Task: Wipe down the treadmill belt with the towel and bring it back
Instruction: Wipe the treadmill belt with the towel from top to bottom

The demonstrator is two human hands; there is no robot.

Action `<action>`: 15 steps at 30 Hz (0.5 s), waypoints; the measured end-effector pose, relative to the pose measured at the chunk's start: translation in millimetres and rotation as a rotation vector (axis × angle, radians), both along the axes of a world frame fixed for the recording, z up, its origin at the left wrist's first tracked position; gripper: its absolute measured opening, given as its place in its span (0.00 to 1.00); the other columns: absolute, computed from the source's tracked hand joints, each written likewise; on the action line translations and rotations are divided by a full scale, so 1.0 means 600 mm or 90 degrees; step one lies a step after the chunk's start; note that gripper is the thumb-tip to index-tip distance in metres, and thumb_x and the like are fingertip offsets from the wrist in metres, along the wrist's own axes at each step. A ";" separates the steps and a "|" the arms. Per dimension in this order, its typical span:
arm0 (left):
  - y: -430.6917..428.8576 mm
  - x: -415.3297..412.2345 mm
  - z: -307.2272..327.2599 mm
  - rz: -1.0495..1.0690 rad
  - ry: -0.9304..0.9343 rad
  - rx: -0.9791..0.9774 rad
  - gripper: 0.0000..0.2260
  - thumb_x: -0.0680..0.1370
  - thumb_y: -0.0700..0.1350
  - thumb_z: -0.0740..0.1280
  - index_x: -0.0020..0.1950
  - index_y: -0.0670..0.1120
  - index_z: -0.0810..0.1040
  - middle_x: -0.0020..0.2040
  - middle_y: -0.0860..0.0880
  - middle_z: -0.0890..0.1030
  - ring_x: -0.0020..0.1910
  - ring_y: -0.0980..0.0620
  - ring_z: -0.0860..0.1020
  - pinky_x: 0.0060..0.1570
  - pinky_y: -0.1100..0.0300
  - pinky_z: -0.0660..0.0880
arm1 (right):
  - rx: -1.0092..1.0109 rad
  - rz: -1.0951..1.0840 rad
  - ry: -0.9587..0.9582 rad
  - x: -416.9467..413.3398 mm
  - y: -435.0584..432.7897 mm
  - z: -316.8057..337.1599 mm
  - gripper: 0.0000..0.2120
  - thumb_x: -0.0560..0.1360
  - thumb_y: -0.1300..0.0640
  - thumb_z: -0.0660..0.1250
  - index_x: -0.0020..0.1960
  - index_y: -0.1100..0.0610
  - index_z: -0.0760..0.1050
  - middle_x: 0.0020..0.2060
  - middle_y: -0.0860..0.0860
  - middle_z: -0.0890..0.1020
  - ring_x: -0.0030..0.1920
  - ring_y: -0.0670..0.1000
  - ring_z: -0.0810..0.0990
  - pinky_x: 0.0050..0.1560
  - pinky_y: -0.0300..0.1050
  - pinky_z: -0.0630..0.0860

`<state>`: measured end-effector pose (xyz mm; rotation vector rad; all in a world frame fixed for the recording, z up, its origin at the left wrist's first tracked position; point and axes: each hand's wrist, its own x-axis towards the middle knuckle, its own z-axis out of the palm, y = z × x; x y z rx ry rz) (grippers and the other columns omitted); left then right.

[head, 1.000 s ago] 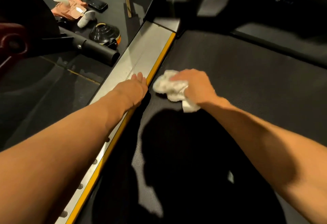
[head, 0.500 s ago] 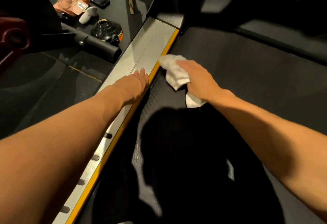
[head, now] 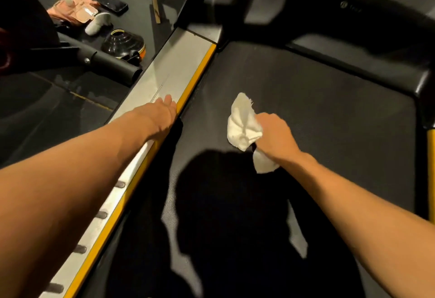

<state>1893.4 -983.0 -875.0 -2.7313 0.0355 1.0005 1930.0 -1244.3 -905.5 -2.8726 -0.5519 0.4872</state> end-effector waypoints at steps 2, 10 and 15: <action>-0.005 0.004 0.013 0.014 0.021 0.006 0.25 0.84 0.41 0.49 0.78 0.39 0.40 0.79 0.41 0.43 0.78 0.41 0.50 0.76 0.50 0.52 | -0.004 0.096 0.118 -0.039 0.012 0.018 0.09 0.73 0.46 0.60 0.38 0.49 0.74 0.36 0.45 0.77 0.43 0.52 0.79 0.41 0.45 0.73; -0.027 -0.006 0.006 -0.005 0.004 0.106 0.39 0.78 0.48 0.67 0.78 0.39 0.45 0.79 0.41 0.47 0.76 0.38 0.55 0.71 0.42 0.62 | 0.069 -0.095 -0.068 0.011 -0.029 -0.020 0.06 0.71 0.62 0.63 0.48 0.56 0.73 0.44 0.56 0.76 0.43 0.58 0.77 0.38 0.49 0.72; -0.059 -0.016 0.008 -0.032 -0.095 0.145 0.24 0.83 0.46 0.54 0.78 0.42 0.52 0.78 0.41 0.52 0.75 0.38 0.56 0.70 0.41 0.61 | -0.004 0.102 -0.006 -0.043 -0.001 -0.030 0.13 0.73 0.53 0.66 0.56 0.44 0.72 0.43 0.47 0.74 0.51 0.56 0.79 0.45 0.45 0.72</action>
